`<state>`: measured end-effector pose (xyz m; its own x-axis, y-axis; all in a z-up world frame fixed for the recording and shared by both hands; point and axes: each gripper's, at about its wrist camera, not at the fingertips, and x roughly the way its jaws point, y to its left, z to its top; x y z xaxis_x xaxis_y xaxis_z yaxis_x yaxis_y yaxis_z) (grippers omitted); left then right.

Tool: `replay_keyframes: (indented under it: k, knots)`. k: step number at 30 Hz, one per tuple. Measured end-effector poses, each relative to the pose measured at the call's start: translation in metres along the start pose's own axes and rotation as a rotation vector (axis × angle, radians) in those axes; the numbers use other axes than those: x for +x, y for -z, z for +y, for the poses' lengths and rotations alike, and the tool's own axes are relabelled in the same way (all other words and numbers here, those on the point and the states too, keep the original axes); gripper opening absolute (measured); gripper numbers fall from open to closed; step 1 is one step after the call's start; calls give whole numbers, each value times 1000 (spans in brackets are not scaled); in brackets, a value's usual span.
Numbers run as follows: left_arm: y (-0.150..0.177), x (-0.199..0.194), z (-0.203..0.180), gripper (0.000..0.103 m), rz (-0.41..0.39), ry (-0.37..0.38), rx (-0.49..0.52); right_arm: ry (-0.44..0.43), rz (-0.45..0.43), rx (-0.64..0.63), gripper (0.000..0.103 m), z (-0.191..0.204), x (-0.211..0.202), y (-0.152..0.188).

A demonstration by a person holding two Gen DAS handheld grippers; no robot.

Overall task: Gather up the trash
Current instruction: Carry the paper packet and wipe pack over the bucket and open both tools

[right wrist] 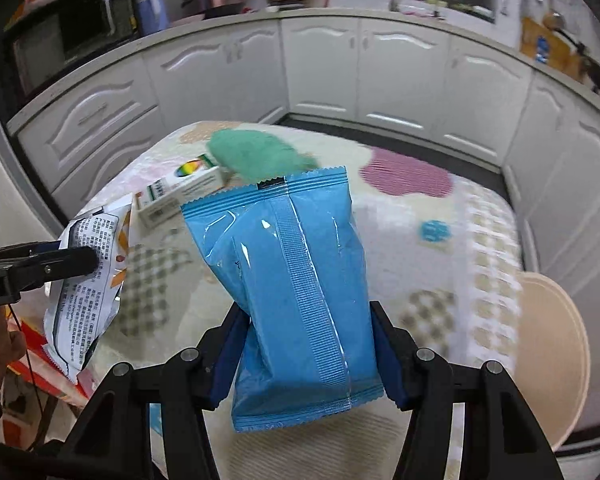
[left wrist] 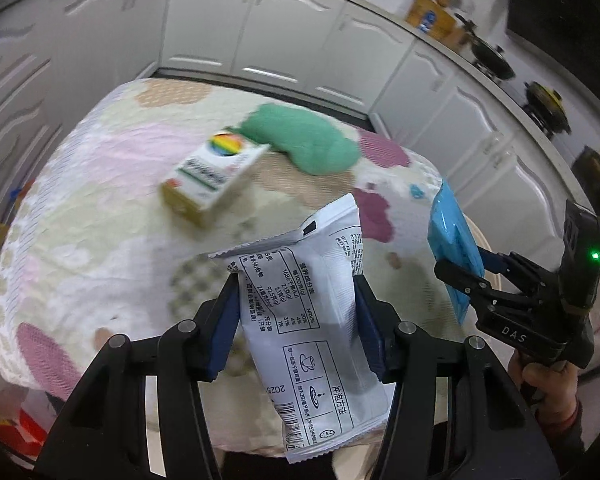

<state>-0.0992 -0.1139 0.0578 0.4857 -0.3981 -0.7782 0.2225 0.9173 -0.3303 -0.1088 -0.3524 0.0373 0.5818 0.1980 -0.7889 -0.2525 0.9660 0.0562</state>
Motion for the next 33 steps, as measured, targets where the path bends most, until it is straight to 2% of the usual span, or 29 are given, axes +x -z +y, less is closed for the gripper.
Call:
replay_keyframes:
  k: [12,26,33]
  knots:
    - [-18,32,-84,52,18,68,146,94,-30,136,57,-71,-33,28]
    - [-43,91,-184,52,42,129,284,220,-23,355,57,-168,-51,63]
    - [-49,124,-222,52,64,148,313,258,10,457,57,-209,-47,81]
